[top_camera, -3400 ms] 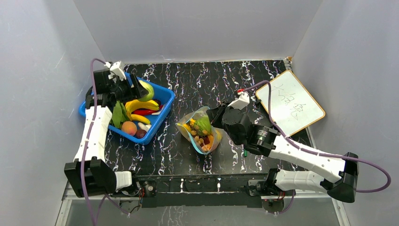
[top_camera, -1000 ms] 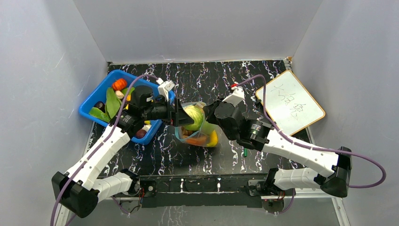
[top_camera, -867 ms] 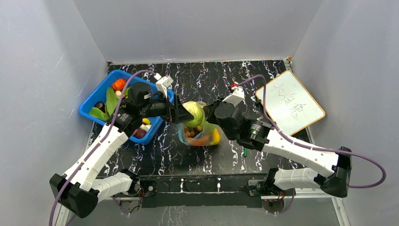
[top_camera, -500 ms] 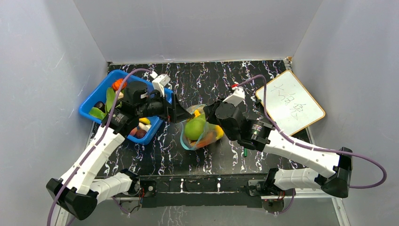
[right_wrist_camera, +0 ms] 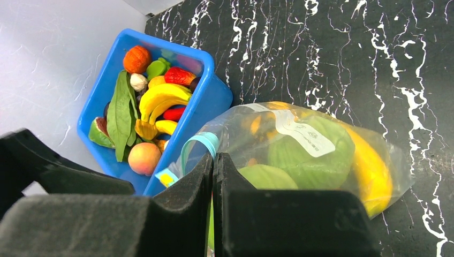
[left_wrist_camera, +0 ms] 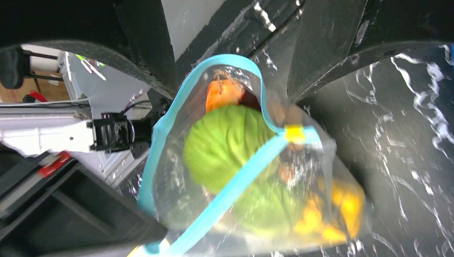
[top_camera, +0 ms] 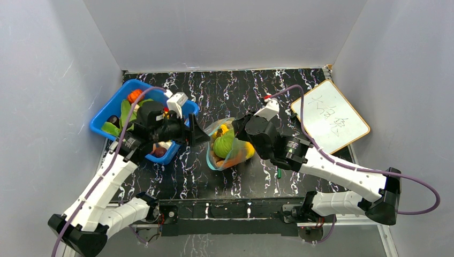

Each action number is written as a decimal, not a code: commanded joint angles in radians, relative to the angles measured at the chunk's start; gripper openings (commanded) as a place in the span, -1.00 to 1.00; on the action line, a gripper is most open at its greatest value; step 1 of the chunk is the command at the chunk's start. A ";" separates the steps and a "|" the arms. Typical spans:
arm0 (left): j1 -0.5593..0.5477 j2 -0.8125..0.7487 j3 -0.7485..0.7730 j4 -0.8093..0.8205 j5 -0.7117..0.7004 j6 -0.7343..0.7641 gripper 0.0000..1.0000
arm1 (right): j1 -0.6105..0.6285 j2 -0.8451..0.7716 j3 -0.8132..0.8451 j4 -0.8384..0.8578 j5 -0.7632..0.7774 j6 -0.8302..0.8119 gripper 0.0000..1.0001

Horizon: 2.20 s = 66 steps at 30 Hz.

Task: Place the food in the zip-top bag and seal the zipper
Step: Place the fake vegetable in the zipper food storage bag, then adjust the zipper food storage bag at the center of the board.

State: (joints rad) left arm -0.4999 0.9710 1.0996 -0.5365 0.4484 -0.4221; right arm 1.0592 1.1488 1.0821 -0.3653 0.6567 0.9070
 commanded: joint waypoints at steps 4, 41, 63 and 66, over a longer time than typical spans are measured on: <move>-0.005 -0.126 -0.195 0.038 0.038 -0.117 0.47 | 0.001 -0.031 0.030 0.096 0.034 0.005 -1.00; -0.011 -0.048 -0.137 0.439 0.110 -0.284 -1.00 | 0.001 -0.152 -0.107 0.075 -0.017 -0.003 -1.00; -0.011 0.133 -0.011 0.192 -0.046 -0.139 -1.00 | 0.001 -0.180 -0.141 0.099 -0.013 -0.014 -1.00; -0.011 0.140 -0.016 0.171 -0.076 -0.128 -1.00 | 0.001 -0.178 -0.143 0.095 -0.008 -0.005 -1.00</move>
State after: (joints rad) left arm -0.5064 1.1088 1.0458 -0.3485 0.4103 -0.5758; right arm 1.0584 0.9958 0.9352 -0.3546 0.6182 0.8814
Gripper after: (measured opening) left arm 0.010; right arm 0.009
